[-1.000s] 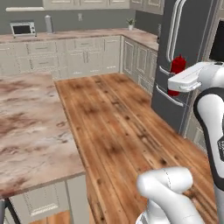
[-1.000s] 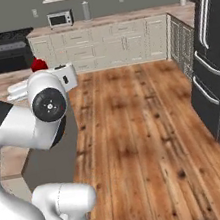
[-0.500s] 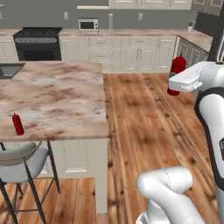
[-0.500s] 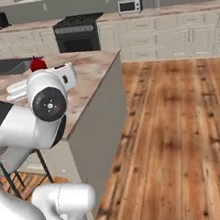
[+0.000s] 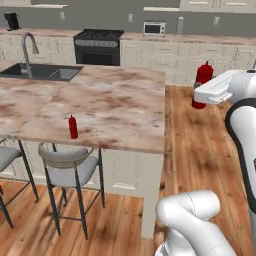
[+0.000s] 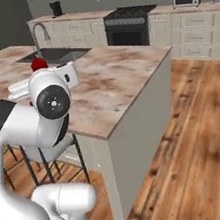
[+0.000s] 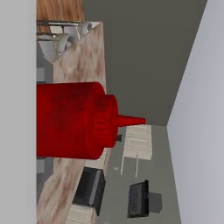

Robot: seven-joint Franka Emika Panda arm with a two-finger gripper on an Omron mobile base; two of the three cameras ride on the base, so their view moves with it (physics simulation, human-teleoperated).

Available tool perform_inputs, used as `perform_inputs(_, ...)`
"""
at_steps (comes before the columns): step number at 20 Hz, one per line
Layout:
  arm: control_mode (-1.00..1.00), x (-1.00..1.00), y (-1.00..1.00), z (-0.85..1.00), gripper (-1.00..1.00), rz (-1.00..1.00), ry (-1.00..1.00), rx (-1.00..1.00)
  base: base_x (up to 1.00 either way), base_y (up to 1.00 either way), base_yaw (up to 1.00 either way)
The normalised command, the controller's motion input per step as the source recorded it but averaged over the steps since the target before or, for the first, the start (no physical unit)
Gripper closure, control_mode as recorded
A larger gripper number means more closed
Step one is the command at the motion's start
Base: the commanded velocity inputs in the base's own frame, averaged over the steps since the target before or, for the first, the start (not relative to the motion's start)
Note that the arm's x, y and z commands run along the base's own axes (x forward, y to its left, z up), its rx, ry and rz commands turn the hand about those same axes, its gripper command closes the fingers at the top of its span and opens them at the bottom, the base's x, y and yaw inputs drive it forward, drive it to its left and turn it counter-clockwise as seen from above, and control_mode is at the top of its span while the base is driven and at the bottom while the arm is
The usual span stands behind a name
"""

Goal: The dining table condiment station is running low on ketchup. Refill the condiment station by opening the cabinet and taking the ketchup from the cabinet and placing it on the dining table.

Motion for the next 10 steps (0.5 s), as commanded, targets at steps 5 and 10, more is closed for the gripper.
perform_inputs(5, 1.00, 0.00, 0.00, 0.00, 1.00, 0.00, 0.00, 0.00, 0.10, 1.00, 0.04)
perform_inputs(10, 1.00, 0.00, 0.00, 0.00, 1.00, 0.00, 0.00, 0.00, 0.25, 1.00, -0.01)
